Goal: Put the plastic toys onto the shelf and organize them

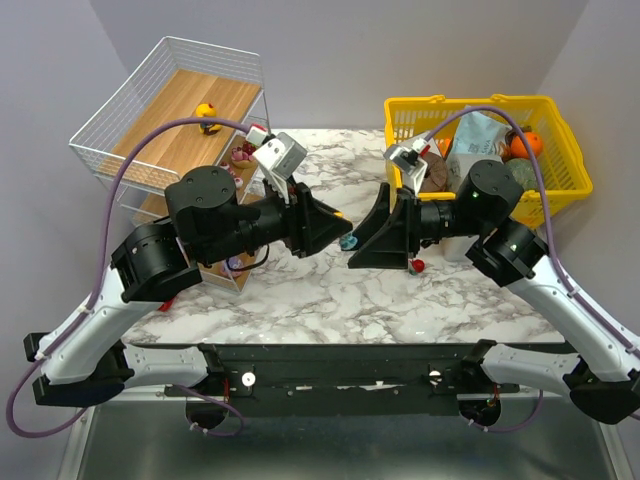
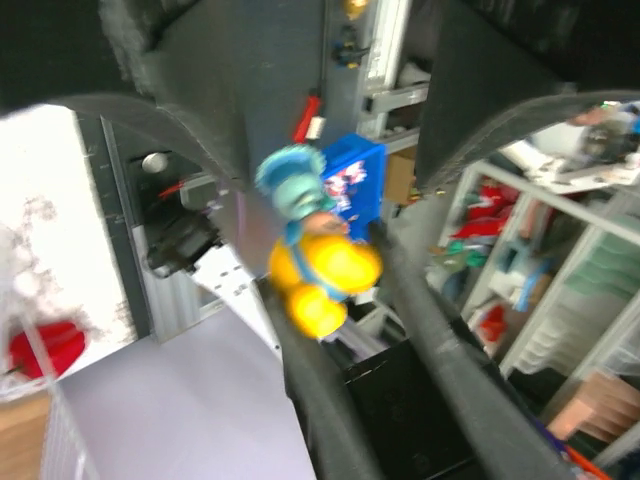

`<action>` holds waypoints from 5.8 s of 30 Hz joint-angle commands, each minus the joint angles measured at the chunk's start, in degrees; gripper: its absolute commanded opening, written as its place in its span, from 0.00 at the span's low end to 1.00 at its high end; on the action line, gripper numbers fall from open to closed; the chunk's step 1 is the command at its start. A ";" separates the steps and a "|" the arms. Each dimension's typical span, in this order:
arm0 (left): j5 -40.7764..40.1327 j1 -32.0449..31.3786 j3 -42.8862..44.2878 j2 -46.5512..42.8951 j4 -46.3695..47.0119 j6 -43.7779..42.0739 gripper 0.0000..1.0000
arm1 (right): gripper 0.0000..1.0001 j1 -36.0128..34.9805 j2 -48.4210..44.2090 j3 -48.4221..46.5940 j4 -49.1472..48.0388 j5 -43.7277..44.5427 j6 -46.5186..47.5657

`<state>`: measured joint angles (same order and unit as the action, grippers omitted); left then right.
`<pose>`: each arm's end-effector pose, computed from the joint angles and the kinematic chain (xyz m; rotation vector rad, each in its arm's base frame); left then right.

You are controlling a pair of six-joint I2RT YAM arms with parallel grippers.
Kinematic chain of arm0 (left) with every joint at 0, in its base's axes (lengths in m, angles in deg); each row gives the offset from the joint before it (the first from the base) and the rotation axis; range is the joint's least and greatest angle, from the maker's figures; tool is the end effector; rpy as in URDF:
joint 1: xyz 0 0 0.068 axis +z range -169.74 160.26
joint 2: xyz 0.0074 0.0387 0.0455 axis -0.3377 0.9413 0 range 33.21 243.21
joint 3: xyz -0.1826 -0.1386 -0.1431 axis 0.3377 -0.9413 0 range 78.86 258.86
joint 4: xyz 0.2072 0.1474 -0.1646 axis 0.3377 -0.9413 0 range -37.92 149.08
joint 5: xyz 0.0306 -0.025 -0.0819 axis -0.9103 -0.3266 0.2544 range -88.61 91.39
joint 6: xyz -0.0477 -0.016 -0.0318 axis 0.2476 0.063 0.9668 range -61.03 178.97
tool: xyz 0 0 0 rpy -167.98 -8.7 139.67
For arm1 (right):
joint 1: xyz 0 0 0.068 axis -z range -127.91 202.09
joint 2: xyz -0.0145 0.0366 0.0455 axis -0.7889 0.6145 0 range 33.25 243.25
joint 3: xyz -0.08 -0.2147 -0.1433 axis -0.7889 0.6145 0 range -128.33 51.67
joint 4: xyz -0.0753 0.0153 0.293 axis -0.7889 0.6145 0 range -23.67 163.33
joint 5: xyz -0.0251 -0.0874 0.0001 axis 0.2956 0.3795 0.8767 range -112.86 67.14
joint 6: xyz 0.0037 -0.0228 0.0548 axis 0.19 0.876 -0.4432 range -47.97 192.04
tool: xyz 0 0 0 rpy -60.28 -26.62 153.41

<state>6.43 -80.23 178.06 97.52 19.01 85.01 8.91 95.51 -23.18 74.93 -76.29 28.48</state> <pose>0.1082 -0.1988 0.5528 0.6051 1.7063 -1.1904 0.1707 0.2081 0.4733 -0.8831 1.6496 1.8149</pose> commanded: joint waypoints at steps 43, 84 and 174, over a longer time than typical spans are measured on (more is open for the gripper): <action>-11.27 45.90 24.55 10.48 -22.94 -24.90 0.00 | 0.84 0.02 4.62 -1.53 24.80 20.82 14.19; -10.66 46.69 23.93 11.71 -27.69 -29.38 0.18 | 0.82 0.11 10.34 -2.93 24.80 18.01 14.11; 14.40 20.28 22.27 8.19 -7.47 -25.15 0.99 | 0.86 14.88 4.09 15.60 41.68 63.45 7.43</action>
<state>25.27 -49.17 199.85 103.01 9.89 60.27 22.83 99.56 -11.24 116.46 -17.93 37.99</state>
